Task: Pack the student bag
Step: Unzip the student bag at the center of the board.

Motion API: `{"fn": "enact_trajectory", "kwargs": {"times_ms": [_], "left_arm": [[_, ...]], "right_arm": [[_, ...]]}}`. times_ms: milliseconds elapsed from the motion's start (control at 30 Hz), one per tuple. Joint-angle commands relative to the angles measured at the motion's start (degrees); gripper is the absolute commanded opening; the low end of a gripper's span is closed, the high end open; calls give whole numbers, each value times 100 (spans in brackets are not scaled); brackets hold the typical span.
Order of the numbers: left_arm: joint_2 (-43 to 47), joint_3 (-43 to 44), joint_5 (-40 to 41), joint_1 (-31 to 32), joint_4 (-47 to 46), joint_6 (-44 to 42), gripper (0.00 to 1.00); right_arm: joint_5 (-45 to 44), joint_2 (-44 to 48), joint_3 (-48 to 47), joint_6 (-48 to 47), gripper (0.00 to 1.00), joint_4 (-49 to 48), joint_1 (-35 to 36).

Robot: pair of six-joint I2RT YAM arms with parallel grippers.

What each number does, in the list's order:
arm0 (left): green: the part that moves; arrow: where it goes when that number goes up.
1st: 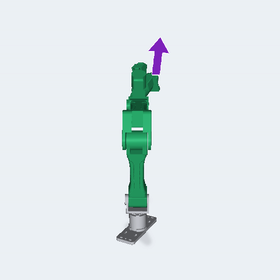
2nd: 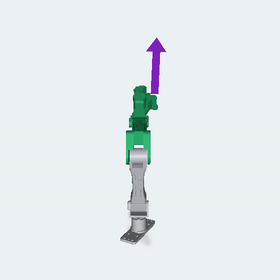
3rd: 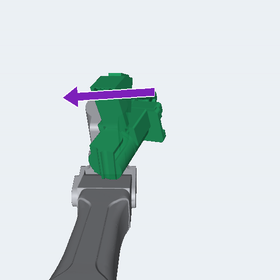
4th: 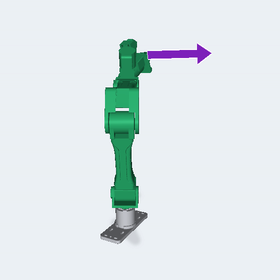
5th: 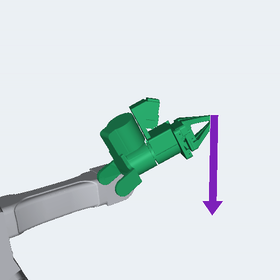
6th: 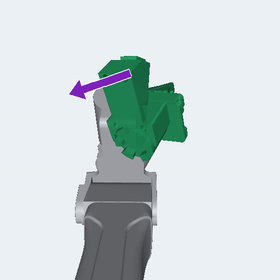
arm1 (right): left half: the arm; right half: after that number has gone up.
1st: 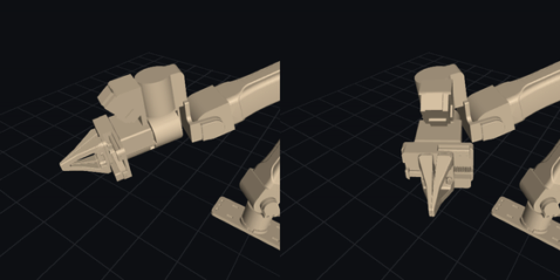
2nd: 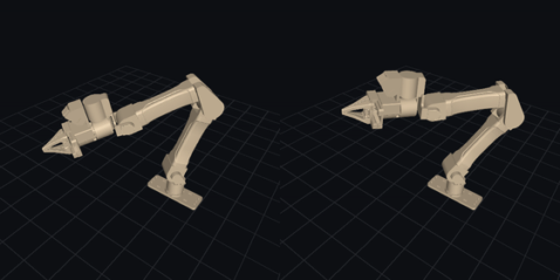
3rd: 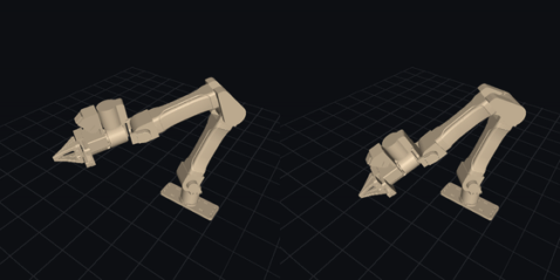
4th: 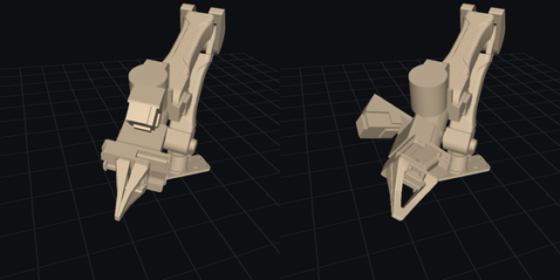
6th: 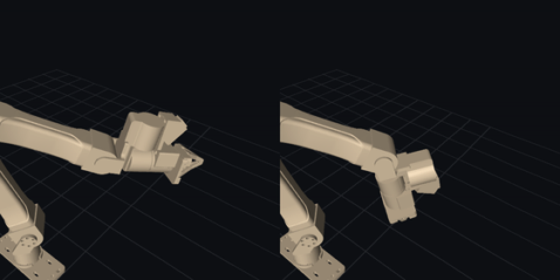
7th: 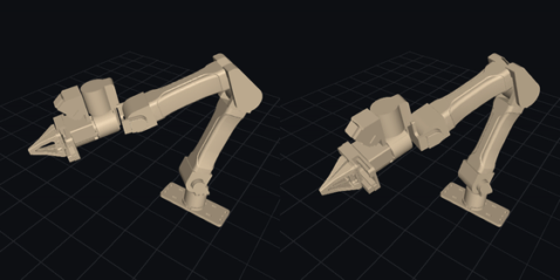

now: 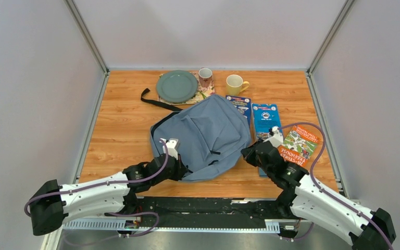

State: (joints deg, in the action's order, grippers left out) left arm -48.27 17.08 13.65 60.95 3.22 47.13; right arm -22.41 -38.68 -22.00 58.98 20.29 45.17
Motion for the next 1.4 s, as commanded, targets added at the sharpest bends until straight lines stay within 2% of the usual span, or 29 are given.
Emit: {"fn": "enact_trajectory", "kwargs": {"times_ms": [0,33,133,200,267,300,367,467,533,567,600,633,667,767,800,867,1000,1167,1367], "left_arm": [[-33,1031,489,-13,1969,-29,0],[-33,1165,550,-13,2424,-20,0],[19,1464,762,-13,2972,68,0],[133,1265,526,-13,2825,50,0],[379,922,193,-13,2115,50,0],[484,528,112,-13,1842,68,0],[810,139,181,-13,1112,233,0],[942,207,121,-21,1154,201,0],[925,383,103,-13,1137,77,0],[925,418,103,-13,1119,-28,0],[916,454,94,-13,1102,-81,0],[907,489,77,-13,1093,-125,0],[898,559,-2,-13,1075,-213,0],[819,621,-247,-13,935,-354,0],[741,664,-327,-13,839,-380,0],[627,787,-633,-13,750,-442,0],[354,999,-1057,5,724,-547,0],[494,1025,-1242,31,697,-600,0],[766,1016,-1321,31,715,-811,0]], "right_arm": [[70,-604,-847,-1,0,412,-341],[140,-693,-972,8,0,701,-368],[220,-896,-1236,-132,0,888,-421],[194,-992,-1272,-359,1,889,-534],[350,-1036,-1263,-536,15,906,-596],[482,-1011,-1280,-711,36,1054,-640],[728,-853,-1368,-573,54,1501,-649],[1333,-212,-1430,-160,65,2398,-650],[1773,446,-1264,173,65,2402,-615],[2437,684,-793,332,66,2104,-580],[2713,1104,-536,525,67,1353,-440],[2873,1256,-264,1057,67,1085,-352],[2857,1353,35,1263,67,925,-220],[2253,1267,82,1641,68,695,508],[1954,979,3,1739,68,539,867],[1838,565,-58,2010,69,143,1125],[1539,-822,-419,2336,72,-498,1722],[1714,-2080,-726,2636,75,-1158,1759],[1433,-2863,-1271,2996,79,-782,1724]]}}
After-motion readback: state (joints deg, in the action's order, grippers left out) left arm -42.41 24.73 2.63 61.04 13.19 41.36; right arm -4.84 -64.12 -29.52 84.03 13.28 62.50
